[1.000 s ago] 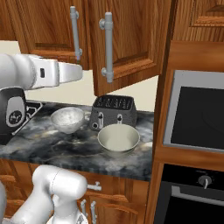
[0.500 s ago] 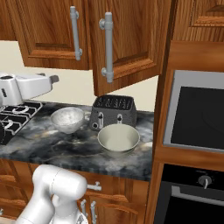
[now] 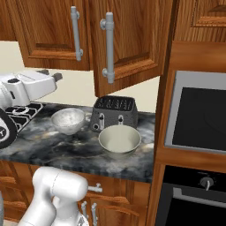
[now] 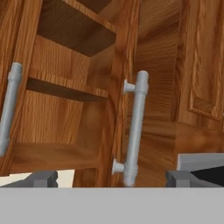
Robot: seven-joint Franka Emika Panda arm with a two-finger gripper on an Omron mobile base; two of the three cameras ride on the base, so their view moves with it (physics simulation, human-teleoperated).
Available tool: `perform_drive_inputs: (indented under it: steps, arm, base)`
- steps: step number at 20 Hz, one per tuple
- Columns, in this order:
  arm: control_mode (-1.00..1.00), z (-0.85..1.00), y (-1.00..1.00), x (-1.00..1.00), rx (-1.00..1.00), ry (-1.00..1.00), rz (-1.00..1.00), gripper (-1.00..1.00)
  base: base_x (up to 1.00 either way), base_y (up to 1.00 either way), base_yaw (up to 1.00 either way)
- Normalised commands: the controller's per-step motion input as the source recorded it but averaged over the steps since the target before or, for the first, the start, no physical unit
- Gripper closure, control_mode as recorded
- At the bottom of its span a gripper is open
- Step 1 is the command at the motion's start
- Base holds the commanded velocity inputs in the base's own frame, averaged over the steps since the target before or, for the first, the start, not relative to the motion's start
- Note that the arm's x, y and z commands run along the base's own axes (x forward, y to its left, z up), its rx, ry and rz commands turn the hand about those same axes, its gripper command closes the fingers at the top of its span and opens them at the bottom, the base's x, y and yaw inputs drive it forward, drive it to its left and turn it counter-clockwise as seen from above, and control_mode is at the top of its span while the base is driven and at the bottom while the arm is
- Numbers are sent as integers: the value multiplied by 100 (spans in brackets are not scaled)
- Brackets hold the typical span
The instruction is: Open the cabinet. Pick the bowls from the counter and place them in the cabinet. Then close the cabinet.
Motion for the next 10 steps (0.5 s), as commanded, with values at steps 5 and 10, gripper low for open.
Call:
perform_drive_inputs:
  steps: [5, 10]
  arm:
    - [-100, 0, 11, 25, -3, 0, -1, -100]
    - [-100, 0, -1, 36, 0, 0, 0, -100]
  base:
    - [0, 0, 0]
    - [0, 0, 0]
